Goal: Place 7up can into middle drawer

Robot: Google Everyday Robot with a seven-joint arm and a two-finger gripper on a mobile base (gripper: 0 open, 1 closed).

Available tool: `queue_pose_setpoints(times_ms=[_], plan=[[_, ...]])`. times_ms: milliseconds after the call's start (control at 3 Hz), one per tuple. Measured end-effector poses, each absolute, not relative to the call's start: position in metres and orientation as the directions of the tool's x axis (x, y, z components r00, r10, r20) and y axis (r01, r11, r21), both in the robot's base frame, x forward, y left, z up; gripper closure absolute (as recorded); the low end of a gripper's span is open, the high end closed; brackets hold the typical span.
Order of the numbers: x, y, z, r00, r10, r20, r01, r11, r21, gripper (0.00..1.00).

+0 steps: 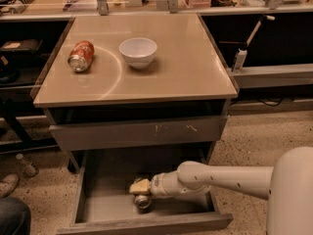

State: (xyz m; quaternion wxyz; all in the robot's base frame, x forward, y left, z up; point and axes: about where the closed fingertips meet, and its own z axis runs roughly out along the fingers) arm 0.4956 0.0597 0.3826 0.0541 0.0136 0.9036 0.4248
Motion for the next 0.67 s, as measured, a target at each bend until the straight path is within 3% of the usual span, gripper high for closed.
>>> queue_pose_setpoints(times_ms=[333,667], plan=[[0.4955,0.0598,0.3826,-0.994,0.070,-0.086,-0.021,0.639,0.769,0.00],[0.4955,0.0598,0.3826,-0.994,0.070,-0.086,-0.021,0.639,0.769,0.00]])
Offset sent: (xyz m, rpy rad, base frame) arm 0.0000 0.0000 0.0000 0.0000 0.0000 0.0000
